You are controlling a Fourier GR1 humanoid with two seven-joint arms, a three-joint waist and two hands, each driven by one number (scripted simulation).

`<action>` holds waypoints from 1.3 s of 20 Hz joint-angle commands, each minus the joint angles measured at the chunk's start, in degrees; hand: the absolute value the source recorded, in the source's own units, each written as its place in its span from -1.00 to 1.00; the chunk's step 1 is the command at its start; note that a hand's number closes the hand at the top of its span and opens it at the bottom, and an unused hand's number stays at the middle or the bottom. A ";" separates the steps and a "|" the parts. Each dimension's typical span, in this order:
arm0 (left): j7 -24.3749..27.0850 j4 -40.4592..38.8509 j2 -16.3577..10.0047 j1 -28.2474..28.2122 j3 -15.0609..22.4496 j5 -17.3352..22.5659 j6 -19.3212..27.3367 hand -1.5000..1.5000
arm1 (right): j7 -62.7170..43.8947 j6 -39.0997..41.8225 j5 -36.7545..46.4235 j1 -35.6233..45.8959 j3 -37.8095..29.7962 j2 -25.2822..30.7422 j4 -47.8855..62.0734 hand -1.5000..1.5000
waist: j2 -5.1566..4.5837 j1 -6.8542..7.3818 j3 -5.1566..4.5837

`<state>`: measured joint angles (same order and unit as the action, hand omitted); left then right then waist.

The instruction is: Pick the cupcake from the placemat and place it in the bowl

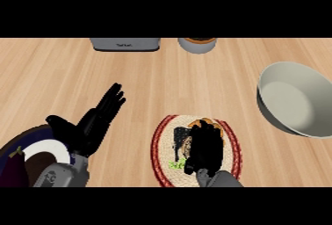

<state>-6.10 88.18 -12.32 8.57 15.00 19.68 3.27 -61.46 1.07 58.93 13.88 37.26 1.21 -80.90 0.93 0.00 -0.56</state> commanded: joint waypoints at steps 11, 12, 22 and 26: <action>1.69 -0.31 1.30 -2.49 -2.52 -2.67 -2.80 0.00 | -1.43 2.32 3.13 1.29 2.81 0.76 0.81 1.00 | -0.86 -0.04 0.55; -0.26 -0.09 2.33 -1.96 -1.47 -2.79 -1.45 0.00 | 1.91 5.30 1.16 -1.77 3.82 5.95 -6.43 1.00 | -0.77 -0.39 0.55; 3.43 -0.62 2.27 -4.64 -2.56 -3.62 -2.88 0.00 | 16.08 6.71 -2.07 -16.22 1.83 30.64 -36.64 1.00 | -0.69 -0.83 0.51; -1.22 1.10 1.37 -1.32 -4.60 -2.39 -2.34 0.00 | 11.46 8.91 -0.60 -19.60 1.57 31.31 -51.04 1.00 | -0.63 -0.96 0.52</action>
<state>-7.03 89.00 -10.52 7.01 11.57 17.04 1.35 -47.22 7.74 57.63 -2.48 39.71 30.22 -119.81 0.38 -0.95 -0.07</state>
